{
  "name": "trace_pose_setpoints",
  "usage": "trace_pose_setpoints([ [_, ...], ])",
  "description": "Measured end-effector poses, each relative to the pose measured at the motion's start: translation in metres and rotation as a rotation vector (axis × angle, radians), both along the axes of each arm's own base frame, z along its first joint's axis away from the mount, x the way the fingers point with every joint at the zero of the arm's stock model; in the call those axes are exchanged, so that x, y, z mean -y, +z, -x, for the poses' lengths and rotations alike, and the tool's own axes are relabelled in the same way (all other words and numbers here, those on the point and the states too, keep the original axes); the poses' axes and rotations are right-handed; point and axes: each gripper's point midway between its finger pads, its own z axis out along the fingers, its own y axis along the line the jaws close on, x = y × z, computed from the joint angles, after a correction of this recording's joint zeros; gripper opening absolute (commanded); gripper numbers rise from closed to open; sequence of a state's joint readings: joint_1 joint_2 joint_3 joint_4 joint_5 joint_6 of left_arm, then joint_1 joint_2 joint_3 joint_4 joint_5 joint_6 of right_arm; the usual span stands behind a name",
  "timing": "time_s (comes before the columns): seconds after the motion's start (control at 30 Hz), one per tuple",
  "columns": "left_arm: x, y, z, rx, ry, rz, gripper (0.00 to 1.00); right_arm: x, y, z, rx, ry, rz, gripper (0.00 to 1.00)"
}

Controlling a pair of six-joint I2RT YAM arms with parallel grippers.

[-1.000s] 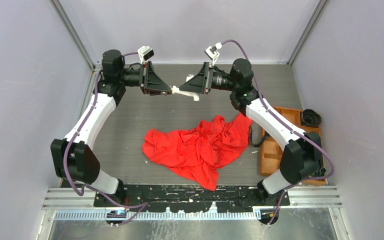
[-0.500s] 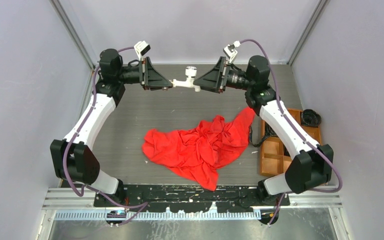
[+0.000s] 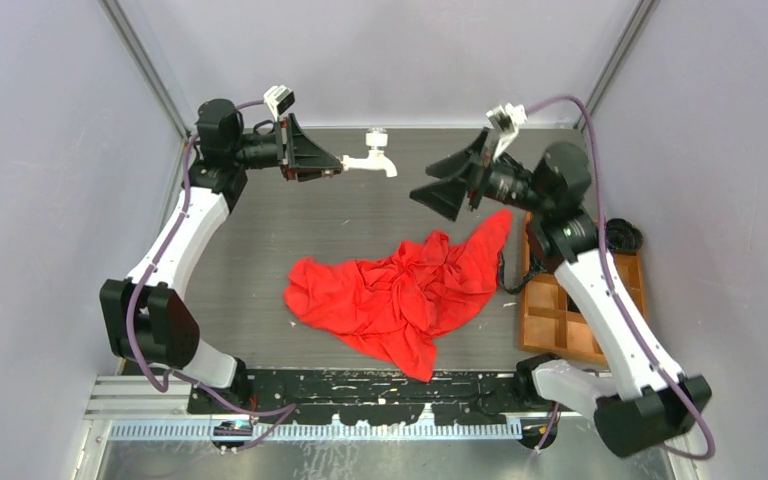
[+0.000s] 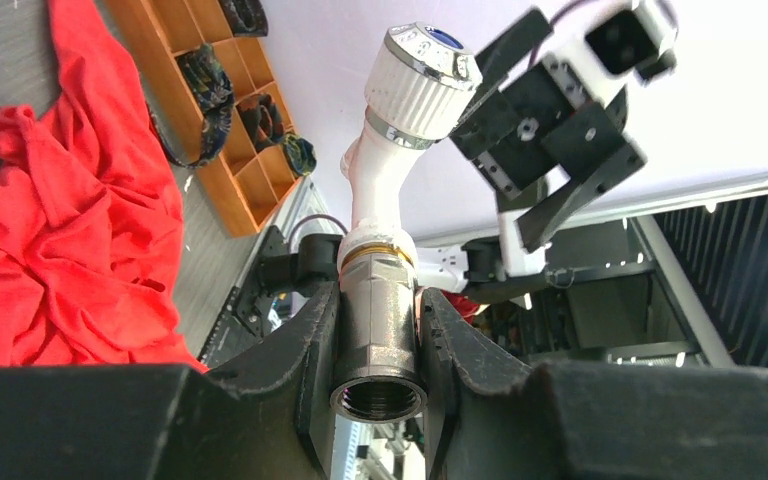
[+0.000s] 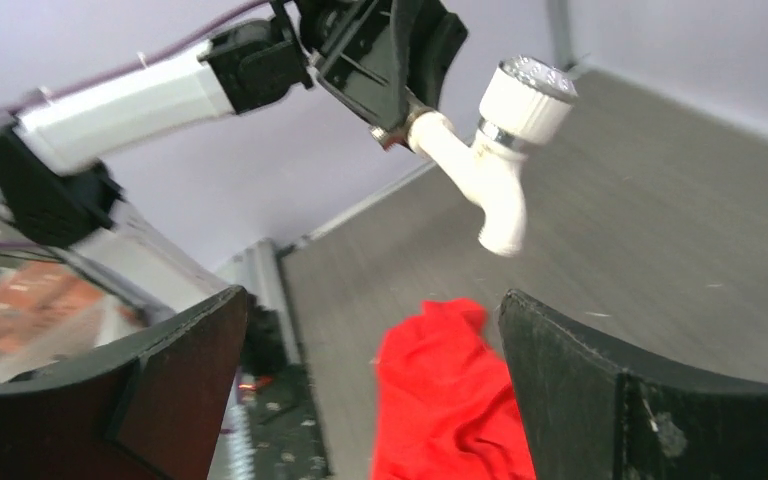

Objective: Install the water faucets

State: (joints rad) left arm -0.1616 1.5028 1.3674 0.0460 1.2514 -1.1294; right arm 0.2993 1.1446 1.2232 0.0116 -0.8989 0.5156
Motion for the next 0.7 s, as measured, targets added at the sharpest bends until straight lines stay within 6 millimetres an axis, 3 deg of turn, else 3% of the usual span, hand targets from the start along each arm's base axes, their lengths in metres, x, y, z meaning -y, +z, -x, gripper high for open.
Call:
trace_pose_setpoints([
  [0.1,0.000,0.000,0.000,-0.048,0.003,0.004,0.00,0.010,-0.009,0.014,0.195,-0.078,0.014,1.00],
  [0.2,0.001,-0.001,0.001,-0.108,-0.008,0.015,0.00,0.006,-0.018,0.028,0.419,-0.122,0.024,1.00],
  [0.43,0.002,-0.007,-0.001,-0.256,-0.021,0.028,0.00,-0.051,-0.036,0.056,0.989,-0.194,0.155,1.00],
  [0.53,0.001,-0.011,-0.001,-0.279,-0.016,0.014,0.00,-0.070,-0.032,0.048,1.216,-0.321,0.265,1.00],
  [0.7,0.001,-0.018,0.001,-0.312,-0.014,-0.006,0.00,-0.080,-0.040,0.012,1.449,-0.559,0.523,0.99],
])
